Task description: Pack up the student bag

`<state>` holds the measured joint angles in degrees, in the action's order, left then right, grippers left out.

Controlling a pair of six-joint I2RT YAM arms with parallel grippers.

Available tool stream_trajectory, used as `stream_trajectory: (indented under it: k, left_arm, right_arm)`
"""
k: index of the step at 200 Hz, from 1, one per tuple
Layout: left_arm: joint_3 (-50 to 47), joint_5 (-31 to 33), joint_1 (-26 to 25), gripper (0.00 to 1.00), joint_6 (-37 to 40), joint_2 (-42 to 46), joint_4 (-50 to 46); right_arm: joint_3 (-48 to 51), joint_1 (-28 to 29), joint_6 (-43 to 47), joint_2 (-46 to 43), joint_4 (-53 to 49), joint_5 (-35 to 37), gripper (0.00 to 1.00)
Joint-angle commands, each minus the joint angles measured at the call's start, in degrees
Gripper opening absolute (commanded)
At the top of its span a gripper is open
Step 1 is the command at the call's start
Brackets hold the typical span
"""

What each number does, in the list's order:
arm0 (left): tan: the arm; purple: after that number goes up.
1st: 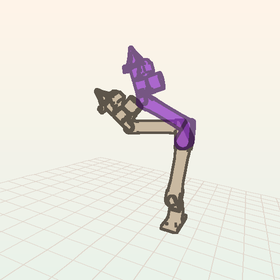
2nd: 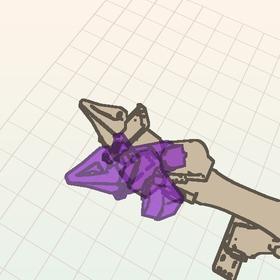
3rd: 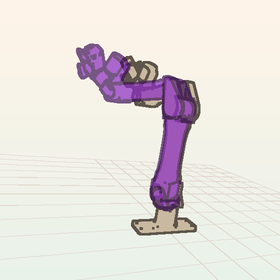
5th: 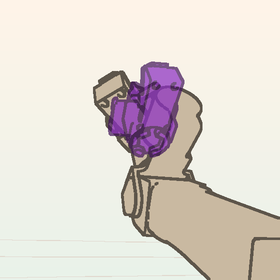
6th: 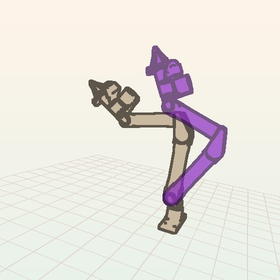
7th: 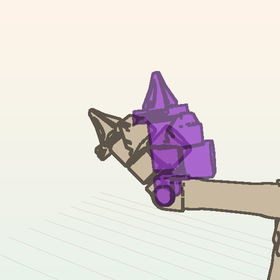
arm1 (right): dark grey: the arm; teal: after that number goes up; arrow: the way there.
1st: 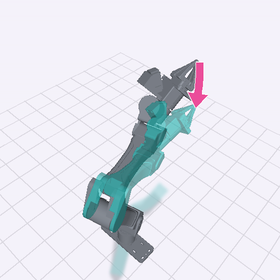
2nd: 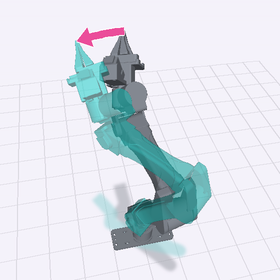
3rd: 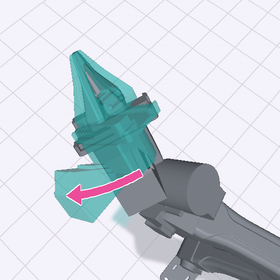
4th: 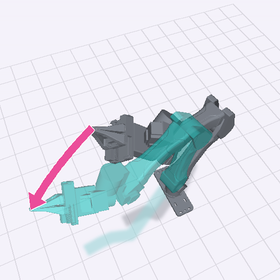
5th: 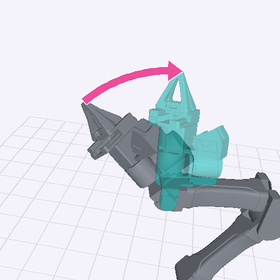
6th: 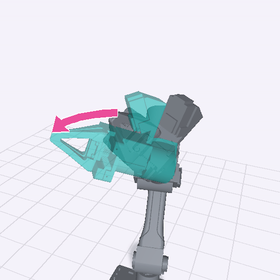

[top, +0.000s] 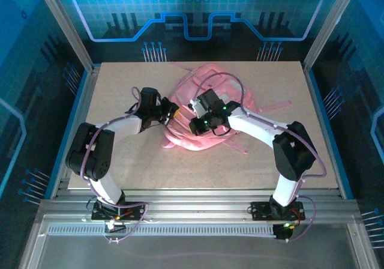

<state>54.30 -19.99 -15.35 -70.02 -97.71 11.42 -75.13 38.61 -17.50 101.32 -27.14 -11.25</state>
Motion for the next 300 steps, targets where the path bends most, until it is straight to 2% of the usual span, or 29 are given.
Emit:
stream_trajectory:
  k: [1,33,63,71,87,104,131,139,171,219,247,300]
  left_arm:
    - [2.1,0.9,0.0,0.0,2.4,1.1,2.5]
    - [2.4,1.8,0.5,0.0,4.7,2.9,-0.7]
    - [2.8,1.8,1.3,0.0,6.3,3.6,-3.3]
    - [2.8,1.9,1.4,0.0,6.7,3.7,-3.8]
    - [2.7,2.4,1.4,0.0,6.8,3.8,-4.2]
    - [2.7,3.2,1.5,0.0,6.9,3.6,-3.9]
    - [1.9,5.4,1.1,0.0,6.6,3.3,-2.8]
    - [1.6,5.6,1.0,0.0,6.2,3.1,-2.3]
    - [1.1,4.7,0.5,0.0,5.1,2.3,-0.5]
    - [-0.6,4.4,-0.3,0.0,3.5,4.5,1.0]
    - [-1.7,3.8,-0.7,0.0,0.6,6.1,2.6]
    - [-3.2,4.0,-1.5,0.0,-4.4,9.8,5.7]
  right_arm:
    - [2.1,1.1,5.0,-2.6,-12.6,3.7,0.0]
    - [2.9,-2.2,6.4,-2.3,-21.4,16.6,0.0]
    - [1.7,-7.3,6.5,-3.0,-25.1,21.4,0.0]
    - [1.0,-8.2,7.3,-3.5,-26.2,18.9,0.0]
    - [-0.3,-9.5,9.7,-3.6,-29.4,7.3,0.0]
    - [-0.7,-9.5,8.1,-3.6,-31.9,3.1,0.0]
    - [3.0,-10.4,4.5,-3.6,-30.7,-7.8,0.0]
    - [4.0,-10.4,3.8,-3.6,-30.0,-8.2,0.0]
    - [3.4,-9.4,3.6,-6.0,-27.4,-2.1,0.0]
    - [3.3,-3.2,0.2,-12.8,-10.8,-1.7,0.42]
    - [1.5,-2.1,-0.1,-9.6,-6.0,-0.8,0.51]
    - [0.7,0.0,-1.6,-2.6,1.6,0.5,0.55]
